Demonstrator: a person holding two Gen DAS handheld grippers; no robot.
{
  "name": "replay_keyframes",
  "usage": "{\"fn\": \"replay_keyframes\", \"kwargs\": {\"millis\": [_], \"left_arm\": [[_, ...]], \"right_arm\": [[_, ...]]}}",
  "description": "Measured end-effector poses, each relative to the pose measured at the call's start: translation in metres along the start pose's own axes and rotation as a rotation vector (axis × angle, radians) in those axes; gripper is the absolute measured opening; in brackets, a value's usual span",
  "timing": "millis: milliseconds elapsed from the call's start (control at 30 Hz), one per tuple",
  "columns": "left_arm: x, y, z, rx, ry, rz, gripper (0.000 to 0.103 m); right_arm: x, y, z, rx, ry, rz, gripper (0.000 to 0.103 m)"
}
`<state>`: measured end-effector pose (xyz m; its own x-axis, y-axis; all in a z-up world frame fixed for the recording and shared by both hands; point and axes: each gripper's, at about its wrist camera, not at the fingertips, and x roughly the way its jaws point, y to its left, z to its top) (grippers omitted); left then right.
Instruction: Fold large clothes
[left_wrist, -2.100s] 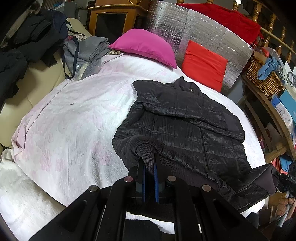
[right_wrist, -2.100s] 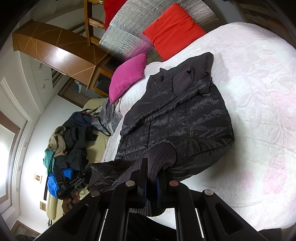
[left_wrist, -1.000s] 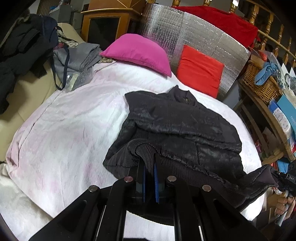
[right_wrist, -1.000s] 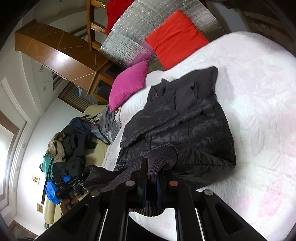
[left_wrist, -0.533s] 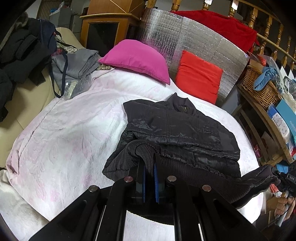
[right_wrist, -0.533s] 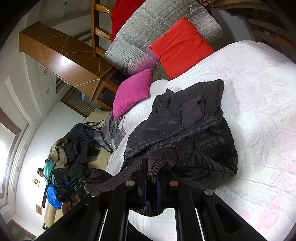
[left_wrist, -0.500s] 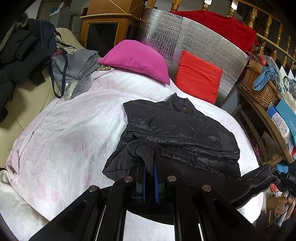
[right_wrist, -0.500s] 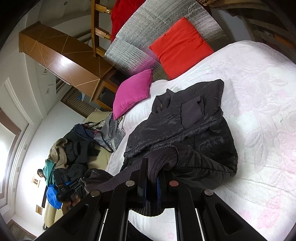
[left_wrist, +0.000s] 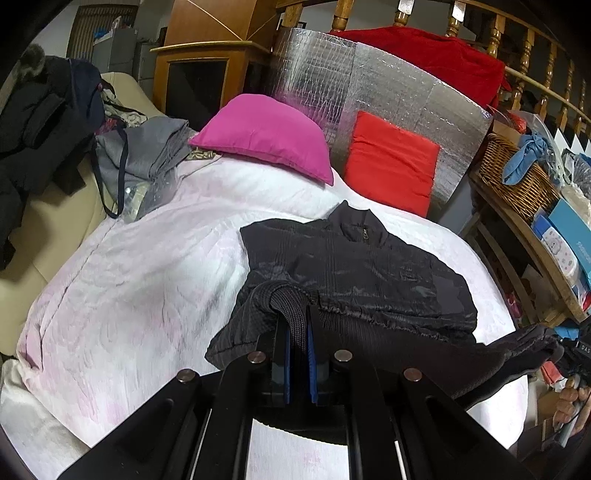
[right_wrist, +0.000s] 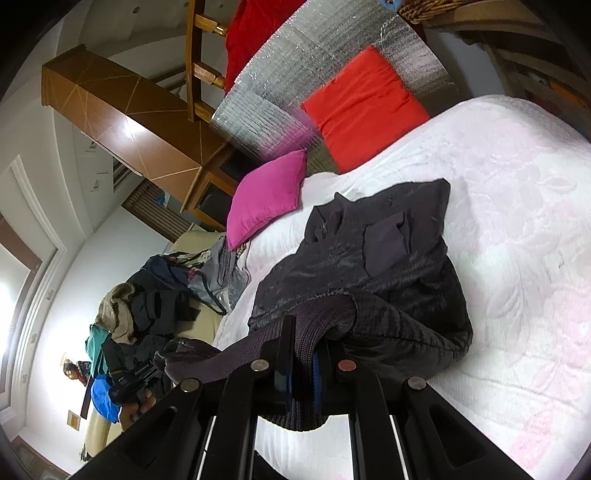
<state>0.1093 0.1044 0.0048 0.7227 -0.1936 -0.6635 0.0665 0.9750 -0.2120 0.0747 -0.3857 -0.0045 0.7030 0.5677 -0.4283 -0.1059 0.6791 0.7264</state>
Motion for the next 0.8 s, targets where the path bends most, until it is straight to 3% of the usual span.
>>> {"fn": "replay_keyframes", "kwargs": {"millis": [800], "left_arm": [[0.029, -0.01, 0.047, 0.016, -0.018, 0.035, 0.008]], "right_arm": [[0.032, 0.01, 0.059, -0.02, -0.025, -0.062, 0.008]]}}
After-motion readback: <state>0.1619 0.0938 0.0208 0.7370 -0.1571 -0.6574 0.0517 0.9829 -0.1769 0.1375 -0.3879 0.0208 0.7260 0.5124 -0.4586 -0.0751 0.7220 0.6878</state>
